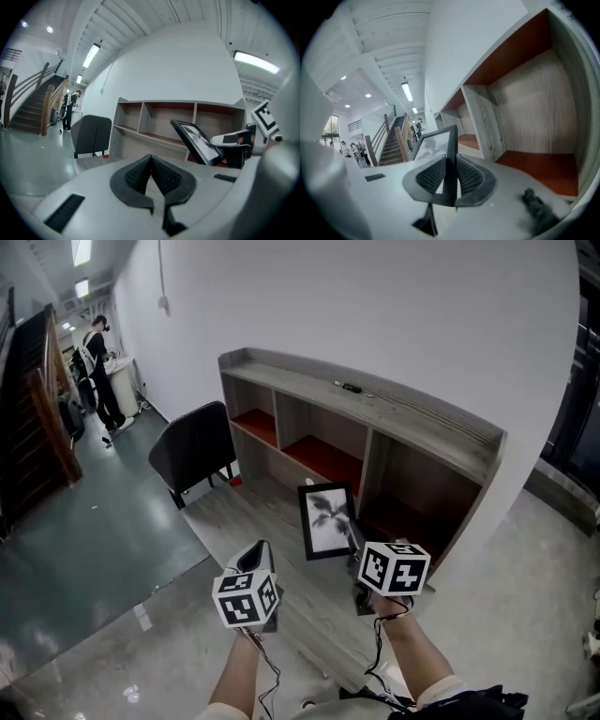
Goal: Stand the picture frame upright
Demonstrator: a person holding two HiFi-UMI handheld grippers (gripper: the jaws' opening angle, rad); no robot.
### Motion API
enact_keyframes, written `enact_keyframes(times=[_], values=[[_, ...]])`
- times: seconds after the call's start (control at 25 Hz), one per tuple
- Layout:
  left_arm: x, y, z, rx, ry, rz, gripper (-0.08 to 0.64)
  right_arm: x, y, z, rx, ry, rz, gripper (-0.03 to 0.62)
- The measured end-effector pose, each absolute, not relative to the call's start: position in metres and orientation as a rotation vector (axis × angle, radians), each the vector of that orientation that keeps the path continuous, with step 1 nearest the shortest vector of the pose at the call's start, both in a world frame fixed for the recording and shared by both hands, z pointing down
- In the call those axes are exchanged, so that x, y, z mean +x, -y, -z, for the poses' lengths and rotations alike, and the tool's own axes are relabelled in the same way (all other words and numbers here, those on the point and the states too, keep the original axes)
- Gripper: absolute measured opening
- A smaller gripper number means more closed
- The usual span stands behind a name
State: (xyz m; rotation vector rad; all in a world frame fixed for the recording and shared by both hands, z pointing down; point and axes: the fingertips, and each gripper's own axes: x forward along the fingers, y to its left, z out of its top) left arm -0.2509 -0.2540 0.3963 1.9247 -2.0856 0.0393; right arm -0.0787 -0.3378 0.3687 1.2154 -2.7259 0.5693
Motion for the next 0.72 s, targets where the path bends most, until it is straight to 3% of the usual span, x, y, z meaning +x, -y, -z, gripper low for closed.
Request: enact_keyframes(times=[0.72], values=[[-0.251,0.286,-0.278,2.118,2.082,0.060,0.014,-0.064,0.348,-0.245,1.419,2.870,-0.378,0.084]])
